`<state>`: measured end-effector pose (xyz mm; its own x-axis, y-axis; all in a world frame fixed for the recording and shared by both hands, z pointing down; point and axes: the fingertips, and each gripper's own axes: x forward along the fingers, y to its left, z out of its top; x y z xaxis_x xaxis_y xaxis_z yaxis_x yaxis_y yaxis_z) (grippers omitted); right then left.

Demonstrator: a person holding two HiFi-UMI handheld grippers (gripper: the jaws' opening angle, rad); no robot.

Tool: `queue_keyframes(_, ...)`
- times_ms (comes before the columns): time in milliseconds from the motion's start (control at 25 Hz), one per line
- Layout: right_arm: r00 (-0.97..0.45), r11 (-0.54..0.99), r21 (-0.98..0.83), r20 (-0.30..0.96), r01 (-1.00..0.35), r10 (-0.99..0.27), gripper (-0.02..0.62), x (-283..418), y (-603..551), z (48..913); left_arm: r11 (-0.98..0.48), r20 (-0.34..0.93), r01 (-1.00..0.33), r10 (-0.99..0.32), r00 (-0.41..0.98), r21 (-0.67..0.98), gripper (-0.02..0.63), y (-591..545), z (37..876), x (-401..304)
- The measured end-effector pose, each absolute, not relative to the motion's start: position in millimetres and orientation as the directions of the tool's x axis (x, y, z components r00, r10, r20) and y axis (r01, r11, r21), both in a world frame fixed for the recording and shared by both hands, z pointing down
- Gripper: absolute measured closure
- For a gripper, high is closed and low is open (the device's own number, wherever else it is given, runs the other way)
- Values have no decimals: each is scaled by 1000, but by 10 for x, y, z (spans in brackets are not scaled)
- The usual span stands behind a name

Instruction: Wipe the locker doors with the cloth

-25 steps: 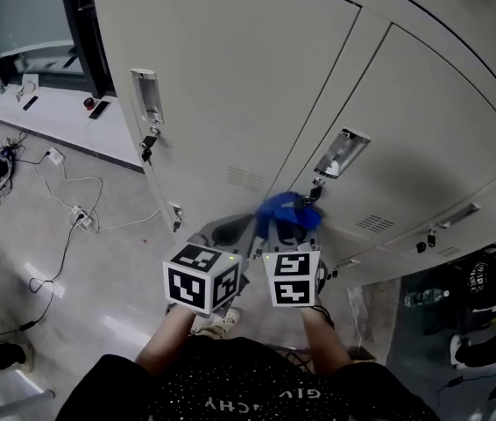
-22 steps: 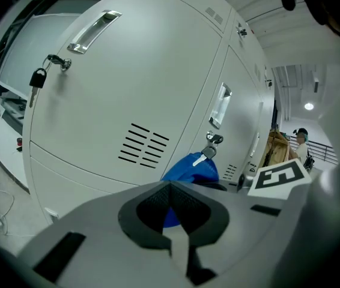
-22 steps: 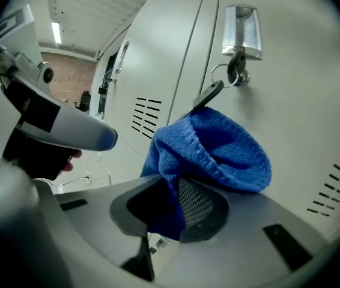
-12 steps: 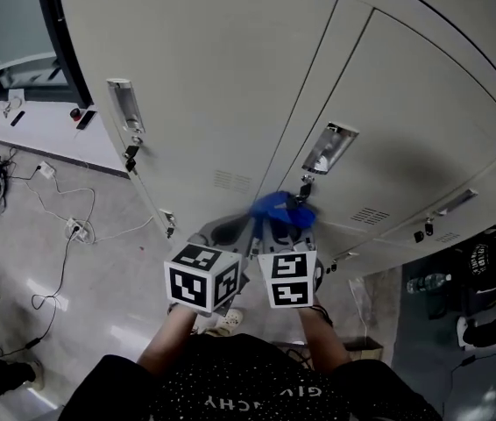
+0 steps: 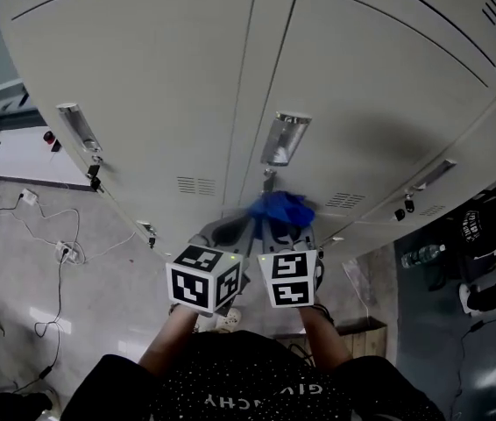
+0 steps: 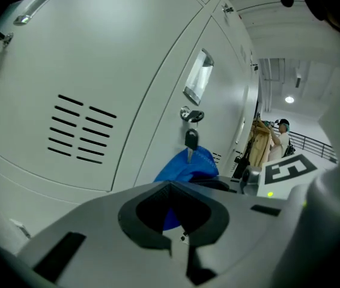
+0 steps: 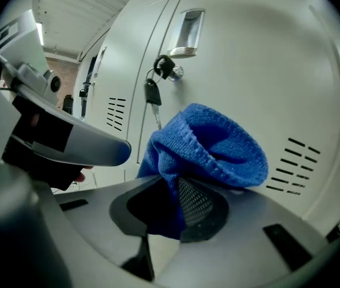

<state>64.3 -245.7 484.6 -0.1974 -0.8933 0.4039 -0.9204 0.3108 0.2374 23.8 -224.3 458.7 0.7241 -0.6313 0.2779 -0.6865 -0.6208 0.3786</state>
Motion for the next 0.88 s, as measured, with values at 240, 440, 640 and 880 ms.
queue_keyframes(240,-111,221,237,403,-946,-908,531,1065,-2415,4819,-685,282,-626,-559,780,372,595,-2215,4582,623)
queue_keyframes(440,-14,122,242,404,-963,-915,531,1489,-2373,4808,-732,275,-574,-504,818,366,595,-2195,4558,925)
queue_keyframes(640,72,32,243,409,-969,-910,531,1870,-2334,4833,-770,278,-527,-450,849,360,595,-2160,4566,1177)
queue_keyframes(880,142,-45,232,420,-972,-896,531,2171,-2296,4883,-799,284,-488,-406,869,350,595,-2145,4567,1375)
